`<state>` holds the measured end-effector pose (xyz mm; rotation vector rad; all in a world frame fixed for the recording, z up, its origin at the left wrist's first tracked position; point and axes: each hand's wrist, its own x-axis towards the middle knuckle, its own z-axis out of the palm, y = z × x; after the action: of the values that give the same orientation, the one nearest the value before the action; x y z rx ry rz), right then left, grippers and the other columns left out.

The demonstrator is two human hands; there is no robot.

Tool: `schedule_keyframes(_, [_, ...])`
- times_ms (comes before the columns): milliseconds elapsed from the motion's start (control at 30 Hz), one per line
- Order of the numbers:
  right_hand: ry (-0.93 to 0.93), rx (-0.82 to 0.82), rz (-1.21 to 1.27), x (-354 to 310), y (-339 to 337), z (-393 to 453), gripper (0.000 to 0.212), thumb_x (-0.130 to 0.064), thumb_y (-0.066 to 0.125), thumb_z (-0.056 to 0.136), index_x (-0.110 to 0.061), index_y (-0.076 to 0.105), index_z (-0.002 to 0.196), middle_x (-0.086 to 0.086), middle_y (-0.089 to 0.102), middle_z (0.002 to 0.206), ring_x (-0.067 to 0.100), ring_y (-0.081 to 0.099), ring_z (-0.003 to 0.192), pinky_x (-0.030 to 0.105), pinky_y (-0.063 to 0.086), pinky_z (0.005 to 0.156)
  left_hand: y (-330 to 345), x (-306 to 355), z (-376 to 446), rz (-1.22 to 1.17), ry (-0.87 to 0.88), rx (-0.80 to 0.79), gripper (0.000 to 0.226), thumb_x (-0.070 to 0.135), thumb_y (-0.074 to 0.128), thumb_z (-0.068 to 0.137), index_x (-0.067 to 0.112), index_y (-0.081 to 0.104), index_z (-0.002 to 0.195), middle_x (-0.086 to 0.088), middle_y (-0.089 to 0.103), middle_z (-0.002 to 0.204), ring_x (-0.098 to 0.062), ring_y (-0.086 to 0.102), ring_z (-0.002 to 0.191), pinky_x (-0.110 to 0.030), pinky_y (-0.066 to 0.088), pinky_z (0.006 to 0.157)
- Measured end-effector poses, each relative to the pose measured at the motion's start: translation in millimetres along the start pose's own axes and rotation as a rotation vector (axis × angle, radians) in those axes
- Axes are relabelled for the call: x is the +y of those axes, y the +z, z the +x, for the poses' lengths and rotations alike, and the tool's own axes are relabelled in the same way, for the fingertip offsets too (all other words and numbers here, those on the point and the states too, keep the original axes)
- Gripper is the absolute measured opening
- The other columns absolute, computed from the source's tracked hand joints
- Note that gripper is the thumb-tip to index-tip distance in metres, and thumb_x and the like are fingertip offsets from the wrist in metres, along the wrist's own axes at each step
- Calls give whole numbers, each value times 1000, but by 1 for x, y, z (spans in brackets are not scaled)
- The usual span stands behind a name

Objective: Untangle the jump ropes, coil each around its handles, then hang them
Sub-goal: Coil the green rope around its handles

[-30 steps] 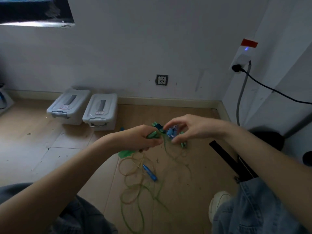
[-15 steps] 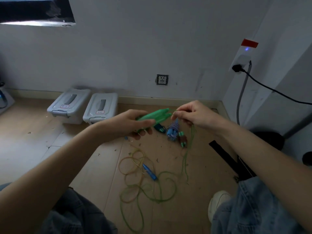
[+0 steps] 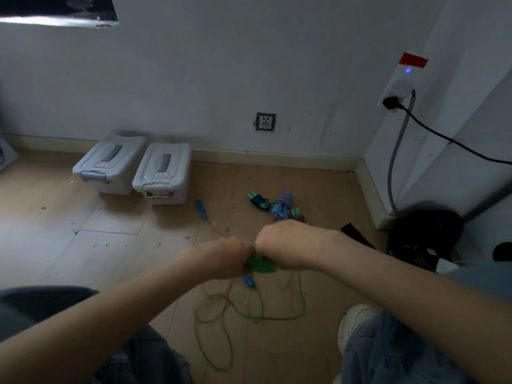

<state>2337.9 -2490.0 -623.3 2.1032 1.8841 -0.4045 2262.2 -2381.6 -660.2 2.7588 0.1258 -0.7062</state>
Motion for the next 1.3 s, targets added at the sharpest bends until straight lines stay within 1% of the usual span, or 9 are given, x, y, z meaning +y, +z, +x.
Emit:
schedule_keyframes(100, [-52, -86, 224, 10, 5, -3, 7, -12, 53, 90, -13, 59, 86, 1, 59, 83, 15, 59, 75, 27, 47, 66, 4, 7, -5, -65, 92, -179, 24, 22, 48, 93, 12, 53, 115, -8, 63, 104, -15, 56, 82, -26, 47, 78])
schedule_keyframes(200, [-32, -110, 585, 28, -4, -11, 7, -19, 57, 90, -19, 64, 86, -10, 59, 79, 1, 55, 71, 15, 43, 65, -13, 5, -15, -167, 190, -237, 19, 20, 48, 93, 9, 55, 107, 3, 54, 80, -7, 48, 67, -18, 41, 64])
schedule_keyframes(333, [-37, -135, 1004, 45, -17, -27, 9, -18, 61, 88, -23, 67, 83, -12, 61, 74, 1, 53, 68, 15, 44, 62, -28, 8, -30, -278, 349, -143, 21, 21, 52, 92, 7, 56, 107, 6, 53, 77, -1, 48, 62, -14, 41, 59])
schedule_keyframes(533, [-8, -61, 1584, 53, -21, -39, 11, -3, 54, 88, -9, 61, 83, -4, 62, 70, 5, 58, 60, 15, 48, 55, -46, 8, -44, -574, 468, -39, 8, 15, 53, 91, 9, 54, 88, 11, 48, 62, -1, 44, 49, -14, 38, 47])
schedule_keyframes(633, [19, 51, 1770, 54, -21, -40, 9, -12, 54, 84, -13, 60, 77, 3, 52, 74, 14, 44, 61, 18, 42, 50, -54, 7, -47, -708, 498, 77, 5, 11, 52, 90, 7, 55, 89, 10, 50, 61, -1, 44, 50, -14, 38, 47])
schedule_keyframes(833, [-61, 207, 1954, 48, -25, -37, 29, -24, 42, 91, -19, 58, 68, -8, 39, 49, 2, 26, 39, 16, 16, 39, -63, 9, -47, -986, 443, 418, 17, 12, 55, 84, -2, 56, 94, -2, 49, 65, -2, 44, 50, -14, 38, 46])
schedule_keyframes(1033, [63, 357, 1808, 42, -27, -32, 31, -27, 39, 97, -14, 51, 72, -7, 32, 48, 4, 21, 38, 21, 10, 40, -74, -7, -40, -1389, 294, 635, 23, 17, 53, 87, 33, 59, 102, 9, 59, 62, -1, 53, 54, -13, 46, 49])
schedule_keyframes(1200, [56, 229, 1750, 38, -23, -26, 36, -31, 38, 98, -15, 52, 69, -6, 37, 49, 5, 26, 38, 16, 21, 35, -79, -20, -37, -1502, 208, 657, 22, 20, 55, 88, 37, 60, 101, 8, 58, 60, 0, 52, 51, -13, 44, 45])
schedule_keyframes(1300, [151, 120, 1402, 34, -17, -28, 33, -43, 51, 89, -13, 63, 94, -3, 65, 81, 8, 58, 69, 20, 46, 62, -85, -27, -43, -1317, 130, 657, 24, 18, 53, 90, 36, 58, 104, 4, 55, 65, 0, 50, 48, -13, 43, 43])
